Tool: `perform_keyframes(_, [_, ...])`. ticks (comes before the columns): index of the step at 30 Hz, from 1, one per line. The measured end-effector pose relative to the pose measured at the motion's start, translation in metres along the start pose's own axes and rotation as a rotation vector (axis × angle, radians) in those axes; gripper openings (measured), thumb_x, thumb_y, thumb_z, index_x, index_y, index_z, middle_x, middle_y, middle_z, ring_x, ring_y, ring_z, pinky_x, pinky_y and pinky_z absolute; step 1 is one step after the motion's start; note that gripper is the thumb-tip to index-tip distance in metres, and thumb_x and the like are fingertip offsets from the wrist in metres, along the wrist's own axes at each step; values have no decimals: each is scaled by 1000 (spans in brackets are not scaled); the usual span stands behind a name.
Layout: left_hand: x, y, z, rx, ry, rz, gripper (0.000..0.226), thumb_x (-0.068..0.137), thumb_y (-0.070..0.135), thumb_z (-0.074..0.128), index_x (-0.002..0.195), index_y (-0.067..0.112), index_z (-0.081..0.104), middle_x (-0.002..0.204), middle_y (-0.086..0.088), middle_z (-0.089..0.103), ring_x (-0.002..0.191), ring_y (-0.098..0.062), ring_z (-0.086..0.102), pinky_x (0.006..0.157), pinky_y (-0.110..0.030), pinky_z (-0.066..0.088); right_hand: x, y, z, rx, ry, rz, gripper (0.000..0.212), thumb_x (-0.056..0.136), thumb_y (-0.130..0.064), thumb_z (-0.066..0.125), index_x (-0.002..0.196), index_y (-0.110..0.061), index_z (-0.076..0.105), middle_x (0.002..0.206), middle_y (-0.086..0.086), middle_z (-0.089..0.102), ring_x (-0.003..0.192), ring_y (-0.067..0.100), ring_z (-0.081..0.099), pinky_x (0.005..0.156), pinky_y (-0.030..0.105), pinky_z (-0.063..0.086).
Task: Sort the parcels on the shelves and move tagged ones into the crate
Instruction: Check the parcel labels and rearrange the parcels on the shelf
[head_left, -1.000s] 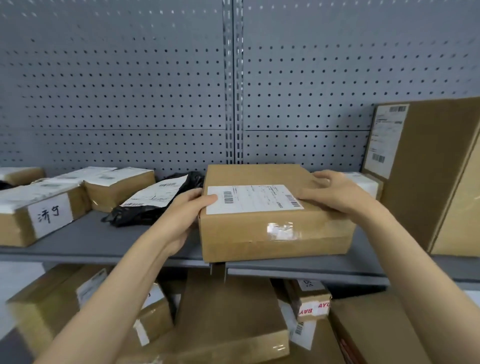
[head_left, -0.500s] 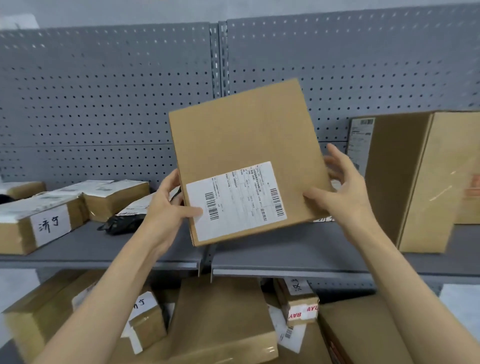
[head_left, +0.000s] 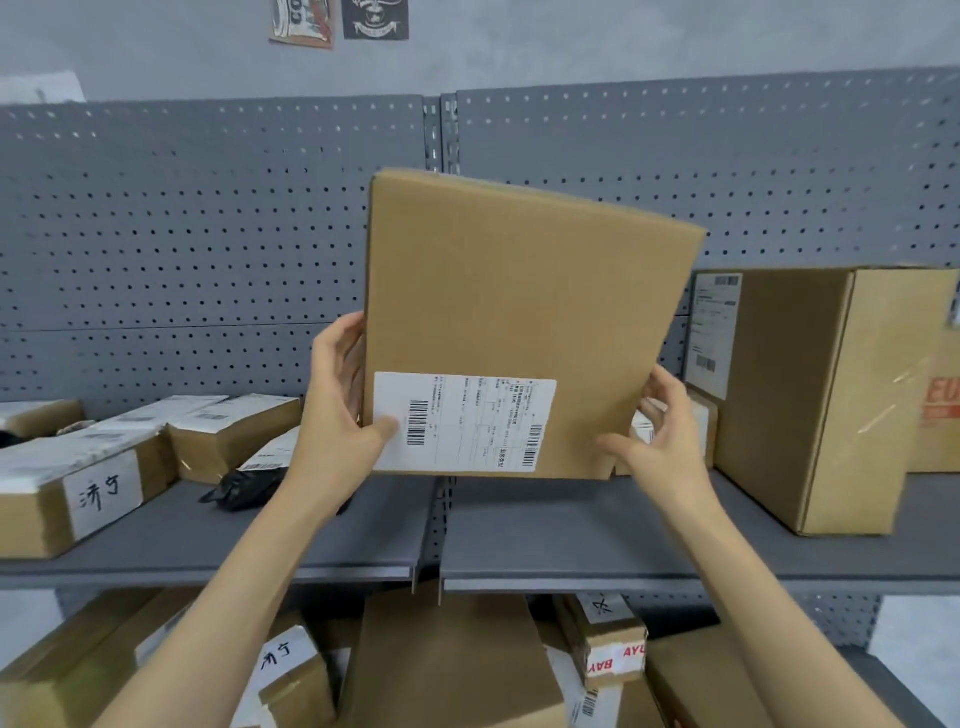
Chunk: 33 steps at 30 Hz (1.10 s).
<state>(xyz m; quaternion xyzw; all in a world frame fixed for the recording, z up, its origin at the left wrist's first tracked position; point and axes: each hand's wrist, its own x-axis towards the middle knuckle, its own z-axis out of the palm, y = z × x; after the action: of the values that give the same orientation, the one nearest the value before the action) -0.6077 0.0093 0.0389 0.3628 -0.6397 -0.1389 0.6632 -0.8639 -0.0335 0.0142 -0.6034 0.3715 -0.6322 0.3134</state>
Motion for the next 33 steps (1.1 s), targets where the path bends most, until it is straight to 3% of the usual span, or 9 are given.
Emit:
perform_keyframes(3, [6,7,-3,30,-40,57,90,68,-31,50,127,36,33,133,24,42,129,4,38,104,-16,35,-1,6,9,74,-8,46,81,75,22,59,141,-15,30,121,-12,46,102,-9,49,71,0,44])
perform_keyframes(5, [11,9,-6,23,-40,41,89,69,-28,54,128,34,33,133,24,42,128,4,39,105,-18,36,1,7,10,102,0,66,81,75,21,59,141,-17,32,117,-13,48,97,-12,49,62,-2,43])
perform_keyframes(9, [15,6,-17,-17,-8,-85,84,74,-19,61,134,35,37,133,21,48,125,0,46,100,-25,43,8,-1,7,123,17,54,77,75,15,63,140,-22,40,131,-7,50,107,0,51,65,2,46])
perform_keyframes(13, [16,3,-33,-73,17,-246,73,78,-10,62,137,28,44,129,10,58,117,-10,55,88,-28,48,18,-10,5,214,-20,112,71,78,2,64,139,-28,43,132,-12,55,110,-5,54,77,21,44])
perform_keyframes(16, [13,2,-41,-123,-18,-358,56,81,0,62,129,28,54,120,11,65,110,-9,60,78,-20,46,24,-12,3,260,-60,156,60,79,-6,62,133,-31,51,125,-14,62,102,-4,61,75,22,45])
perform_keyframes(20, [9,-4,-43,-143,-72,-504,30,85,21,58,111,33,65,108,12,70,101,-11,63,75,-27,41,25,-13,6,243,-103,204,54,67,-31,70,120,-37,62,110,-24,67,94,-4,66,68,17,48])
perform_keyframes(24, [9,-17,-37,-192,-7,-627,37,85,32,55,120,25,61,115,3,68,96,-14,61,82,-29,41,24,-6,10,197,-106,229,43,71,-48,69,113,-44,65,102,-25,69,86,-7,66,63,14,49])
perform_keyframes(29, [8,-37,-28,-206,-29,-717,50,83,35,56,131,22,53,119,1,65,103,-15,59,82,-28,41,20,11,11,160,-80,300,40,77,-48,64,118,-47,60,107,-23,65,92,-3,65,69,21,46])
perform_keyframes(33, [10,-52,-26,-178,-28,-735,51,82,31,58,132,20,50,113,4,67,101,-13,60,75,-25,41,16,30,18,139,-60,340,43,82,-43,61,125,-44,55,110,-27,56,97,-9,55,72,17,42])
